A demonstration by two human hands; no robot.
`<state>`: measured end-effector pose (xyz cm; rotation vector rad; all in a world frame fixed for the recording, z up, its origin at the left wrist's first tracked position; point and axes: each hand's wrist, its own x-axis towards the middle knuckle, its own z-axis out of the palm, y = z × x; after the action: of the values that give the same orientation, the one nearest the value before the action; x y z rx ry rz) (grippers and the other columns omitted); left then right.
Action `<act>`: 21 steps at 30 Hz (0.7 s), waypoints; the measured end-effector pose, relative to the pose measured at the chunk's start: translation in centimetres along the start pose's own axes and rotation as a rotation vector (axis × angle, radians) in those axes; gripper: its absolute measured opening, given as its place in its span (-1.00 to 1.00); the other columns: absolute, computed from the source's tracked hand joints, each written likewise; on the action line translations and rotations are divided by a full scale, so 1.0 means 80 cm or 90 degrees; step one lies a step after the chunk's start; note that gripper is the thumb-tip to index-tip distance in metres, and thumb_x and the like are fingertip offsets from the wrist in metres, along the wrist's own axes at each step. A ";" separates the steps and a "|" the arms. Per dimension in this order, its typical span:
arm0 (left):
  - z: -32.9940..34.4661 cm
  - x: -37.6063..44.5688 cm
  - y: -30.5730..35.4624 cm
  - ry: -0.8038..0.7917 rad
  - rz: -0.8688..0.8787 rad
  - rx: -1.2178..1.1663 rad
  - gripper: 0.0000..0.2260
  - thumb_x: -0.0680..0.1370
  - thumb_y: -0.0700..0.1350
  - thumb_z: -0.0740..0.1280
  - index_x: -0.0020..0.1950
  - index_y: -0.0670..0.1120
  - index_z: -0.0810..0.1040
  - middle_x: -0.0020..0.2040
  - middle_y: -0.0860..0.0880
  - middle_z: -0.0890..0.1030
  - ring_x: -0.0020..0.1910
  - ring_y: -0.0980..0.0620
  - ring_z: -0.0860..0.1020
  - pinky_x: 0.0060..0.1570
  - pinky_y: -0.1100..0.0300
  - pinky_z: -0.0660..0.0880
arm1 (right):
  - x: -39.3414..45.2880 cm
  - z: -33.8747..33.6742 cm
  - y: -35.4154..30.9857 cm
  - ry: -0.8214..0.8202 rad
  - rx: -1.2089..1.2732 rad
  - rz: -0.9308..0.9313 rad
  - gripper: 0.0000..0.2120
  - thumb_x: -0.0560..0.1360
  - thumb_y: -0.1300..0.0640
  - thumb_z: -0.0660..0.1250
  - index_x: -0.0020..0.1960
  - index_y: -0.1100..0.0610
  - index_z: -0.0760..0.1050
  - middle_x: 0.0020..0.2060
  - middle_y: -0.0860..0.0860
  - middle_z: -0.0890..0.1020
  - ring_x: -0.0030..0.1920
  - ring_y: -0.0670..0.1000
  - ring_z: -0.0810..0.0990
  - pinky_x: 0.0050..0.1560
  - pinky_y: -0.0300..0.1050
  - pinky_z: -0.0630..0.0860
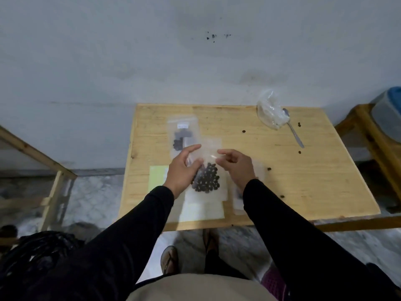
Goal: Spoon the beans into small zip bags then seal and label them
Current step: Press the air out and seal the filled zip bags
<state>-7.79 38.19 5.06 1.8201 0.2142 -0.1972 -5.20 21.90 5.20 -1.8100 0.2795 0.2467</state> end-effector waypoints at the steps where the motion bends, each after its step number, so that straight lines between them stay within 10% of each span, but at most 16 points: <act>1: -0.015 -0.004 -0.007 0.014 -0.002 -0.009 -0.70 0.55 -0.09 0.33 0.27 0.14 0.49 0.27 -0.13 0.52 0.23 -0.17 0.46 0.24 -0.01 0.42 | -0.001 0.015 -0.003 -0.027 -0.004 -0.001 -0.77 0.43 0.27 0.42 0.07 0.12 0.60 -0.22 -0.02 0.59 -0.19 -0.07 0.53 -0.13 -0.34 0.46; 9: -0.122 -0.056 -0.078 0.162 -0.067 -0.085 -0.68 0.55 -0.25 0.32 0.23 0.08 0.51 0.09 0.18 0.54 -0.12 0.42 0.51 -0.20 0.58 0.39 | -0.026 0.120 0.031 -0.048 -0.235 -0.025 -0.75 0.49 0.18 0.31 0.16 0.12 0.54 -0.09 -0.02 0.62 -0.06 -0.05 0.53 -0.14 -0.54 0.31; 14: -0.150 -0.078 -0.114 0.212 -0.108 -0.078 -0.68 0.52 -0.20 0.37 0.21 0.11 0.54 -0.03 -0.02 0.62 -0.01 -0.05 0.54 0.13 0.14 0.50 | -0.031 0.152 0.052 -0.016 -0.342 -0.054 -0.77 0.48 0.23 0.31 0.12 0.20 0.54 -0.02 0.12 0.66 0.06 0.12 0.58 0.20 -0.01 0.47; 21: -0.155 -0.090 -0.134 0.208 -0.117 -0.093 -0.68 0.52 -0.18 0.38 0.14 0.22 0.52 0.16 -0.11 0.59 0.22 -0.18 0.48 0.27 -0.03 0.43 | -0.025 0.172 0.051 0.014 -0.390 -0.085 -0.87 0.48 0.23 0.32 0.01 0.20 0.57 -0.07 0.14 0.66 0.01 0.13 0.59 0.06 -0.12 0.45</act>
<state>-17.13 52.56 -0.06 1.6800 0.6114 -0.0103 -8.66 34.34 -1.35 -2.4280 0.0984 0.2329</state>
